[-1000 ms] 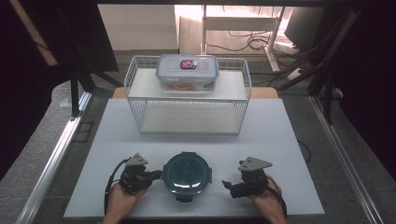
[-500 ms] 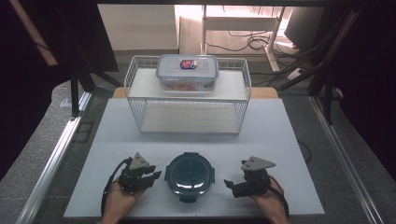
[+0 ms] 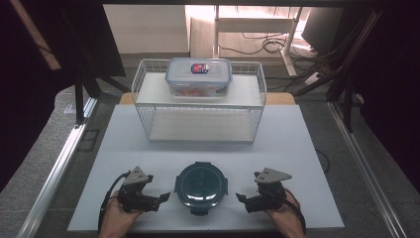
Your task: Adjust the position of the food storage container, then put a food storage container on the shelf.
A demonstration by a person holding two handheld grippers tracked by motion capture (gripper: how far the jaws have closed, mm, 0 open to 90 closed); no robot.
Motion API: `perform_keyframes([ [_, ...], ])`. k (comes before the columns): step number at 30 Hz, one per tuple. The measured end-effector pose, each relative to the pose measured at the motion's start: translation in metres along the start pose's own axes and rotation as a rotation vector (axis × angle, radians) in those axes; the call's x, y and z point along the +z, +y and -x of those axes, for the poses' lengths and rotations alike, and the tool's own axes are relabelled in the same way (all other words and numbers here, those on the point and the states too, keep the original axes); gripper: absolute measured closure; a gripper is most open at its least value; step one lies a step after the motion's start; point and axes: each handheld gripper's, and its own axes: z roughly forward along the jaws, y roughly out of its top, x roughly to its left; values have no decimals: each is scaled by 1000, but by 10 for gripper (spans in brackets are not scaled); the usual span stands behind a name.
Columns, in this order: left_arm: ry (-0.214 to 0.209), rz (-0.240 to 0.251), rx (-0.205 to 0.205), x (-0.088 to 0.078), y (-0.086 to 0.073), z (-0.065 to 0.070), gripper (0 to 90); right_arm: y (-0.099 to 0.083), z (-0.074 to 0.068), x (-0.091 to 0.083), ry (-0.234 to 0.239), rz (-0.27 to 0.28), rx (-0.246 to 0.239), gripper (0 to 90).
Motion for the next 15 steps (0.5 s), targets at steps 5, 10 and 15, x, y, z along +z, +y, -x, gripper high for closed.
perform_keyframes([
  [5,10,4,-2,0,-5,-4,59,-1,-2,2,10,-13,-2,31],
  [10,37,49,-2,-2,-7,-9,37,-2,-1,4,18,-20,2,25],
  [15,44,73,-7,-2,-8,-13,22,-2,0,5,22,-18,15,0],
])
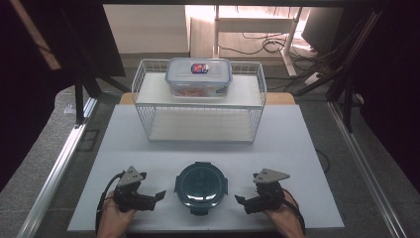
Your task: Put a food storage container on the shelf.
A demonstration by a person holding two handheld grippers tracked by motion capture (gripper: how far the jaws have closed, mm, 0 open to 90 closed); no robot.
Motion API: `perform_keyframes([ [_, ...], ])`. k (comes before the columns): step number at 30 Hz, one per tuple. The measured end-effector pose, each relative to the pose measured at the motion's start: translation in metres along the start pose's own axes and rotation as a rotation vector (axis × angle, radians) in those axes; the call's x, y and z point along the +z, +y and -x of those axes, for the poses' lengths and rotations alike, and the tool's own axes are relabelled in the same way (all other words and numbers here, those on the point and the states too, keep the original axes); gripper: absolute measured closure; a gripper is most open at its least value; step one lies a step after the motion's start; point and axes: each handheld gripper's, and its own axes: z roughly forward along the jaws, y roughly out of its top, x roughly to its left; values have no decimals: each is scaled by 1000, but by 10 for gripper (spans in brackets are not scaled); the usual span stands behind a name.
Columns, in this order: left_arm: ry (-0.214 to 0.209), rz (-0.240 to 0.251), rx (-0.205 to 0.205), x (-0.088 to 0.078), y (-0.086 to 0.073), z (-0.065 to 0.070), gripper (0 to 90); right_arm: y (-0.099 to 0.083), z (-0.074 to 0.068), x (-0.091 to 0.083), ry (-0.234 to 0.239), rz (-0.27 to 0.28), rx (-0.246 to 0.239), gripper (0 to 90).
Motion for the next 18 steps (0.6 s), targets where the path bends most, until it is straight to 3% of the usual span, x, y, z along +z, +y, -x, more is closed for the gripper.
perform_keyframes([
  [9,-33,-3,4,-2,5,5,29,4,-1,-3,19,38,10,0],
  [13,-94,6,-17,-4,10,7,30,8,-2,-6,62,69,53,0],
  [15,-107,-2,-8,-4,13,10,22,10,-4,-7,78,71,75,0],
  [18,-112,-21,24,-2,19,17,15,15,-9,-7,86,57,69,0],
])
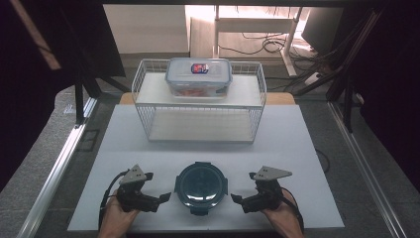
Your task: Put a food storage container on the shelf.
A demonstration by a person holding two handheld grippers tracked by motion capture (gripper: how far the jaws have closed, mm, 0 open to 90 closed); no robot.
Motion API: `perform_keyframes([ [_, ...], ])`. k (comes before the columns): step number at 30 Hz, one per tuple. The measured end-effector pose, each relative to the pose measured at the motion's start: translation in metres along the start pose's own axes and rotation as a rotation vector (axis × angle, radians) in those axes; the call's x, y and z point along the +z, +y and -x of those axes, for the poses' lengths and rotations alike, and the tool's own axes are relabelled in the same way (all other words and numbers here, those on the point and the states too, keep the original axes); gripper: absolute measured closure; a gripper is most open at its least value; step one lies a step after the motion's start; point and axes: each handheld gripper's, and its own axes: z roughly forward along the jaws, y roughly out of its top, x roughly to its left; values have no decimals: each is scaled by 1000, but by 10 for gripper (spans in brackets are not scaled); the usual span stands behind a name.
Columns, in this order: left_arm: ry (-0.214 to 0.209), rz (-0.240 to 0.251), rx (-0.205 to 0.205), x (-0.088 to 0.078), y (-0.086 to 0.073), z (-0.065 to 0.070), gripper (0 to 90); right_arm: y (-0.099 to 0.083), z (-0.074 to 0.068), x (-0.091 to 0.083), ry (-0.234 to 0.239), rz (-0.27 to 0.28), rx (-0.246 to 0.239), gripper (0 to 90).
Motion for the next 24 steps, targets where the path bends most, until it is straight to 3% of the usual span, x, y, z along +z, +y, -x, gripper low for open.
perform_keyframes([
  [5,-48,-23,9,6,7,6,4,9,-8,1,27,-10,20,0],
  [8,-95,-17,-10,8,10,5,2,13,-9,1,46,-15,52,0],
  [12,-141,-13,-29,12,14,3,5,16,-9,3,49,-55,73,0],
  [16,-175,-18,-46,20,17,2,8,18,-10,9,83,-109,130,25],
  [24,-240,-46,-92,35,24,-3,34,25,-12,22,126,-117,128,94],
])
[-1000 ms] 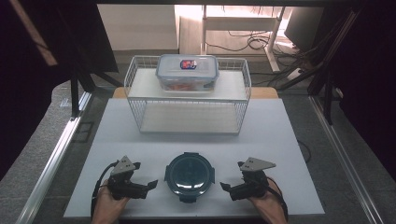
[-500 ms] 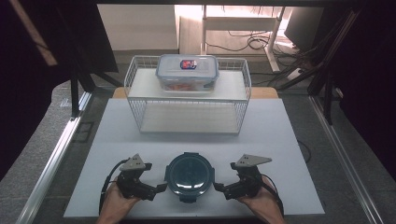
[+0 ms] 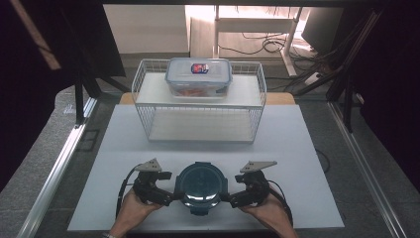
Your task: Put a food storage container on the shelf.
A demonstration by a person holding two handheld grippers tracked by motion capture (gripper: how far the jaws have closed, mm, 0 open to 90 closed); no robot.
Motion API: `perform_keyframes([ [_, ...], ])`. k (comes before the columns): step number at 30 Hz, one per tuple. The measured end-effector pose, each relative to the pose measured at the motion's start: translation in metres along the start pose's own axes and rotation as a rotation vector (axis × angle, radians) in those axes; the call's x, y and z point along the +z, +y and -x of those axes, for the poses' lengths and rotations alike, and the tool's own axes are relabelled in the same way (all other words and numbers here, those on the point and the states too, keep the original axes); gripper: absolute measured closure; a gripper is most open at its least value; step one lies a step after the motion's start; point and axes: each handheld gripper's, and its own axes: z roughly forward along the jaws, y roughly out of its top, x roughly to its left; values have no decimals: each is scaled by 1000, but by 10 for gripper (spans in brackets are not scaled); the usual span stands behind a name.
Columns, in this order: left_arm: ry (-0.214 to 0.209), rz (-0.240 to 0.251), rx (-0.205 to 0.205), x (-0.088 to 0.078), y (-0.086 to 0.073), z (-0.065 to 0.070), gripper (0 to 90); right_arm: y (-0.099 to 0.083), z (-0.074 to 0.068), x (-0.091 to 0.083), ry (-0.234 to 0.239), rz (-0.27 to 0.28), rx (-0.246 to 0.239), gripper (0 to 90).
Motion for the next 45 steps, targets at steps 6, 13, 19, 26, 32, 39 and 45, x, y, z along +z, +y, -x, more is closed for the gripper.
perform_keyframes([
  [6,-59,-38,-57,9,-3,-10,36,0,11,17,100,-39,93,124],
  [13,-145,-57,-106,9,-9,-16,194,-2,24,23,230,-78,211,284],
  [19,-185,-23,-197,6,-15,-24,315,-4,34,20,271,-74,289,377],
  [26,-202,20,-218,-7,-22,-19,466,-6,31,9,288,-57,316,500],
  [32,-192,57,-215,-16,-27,-8,537,-8,18,-1,264,-33,295,552],
  [39,-187,116,-244,-17,-25,-6,576,-12,15,-7,255,-8,307,577],
  [45,-163,98,-238,-16,-22,-5,576,-5,7,-12,189,30,240,577],
])
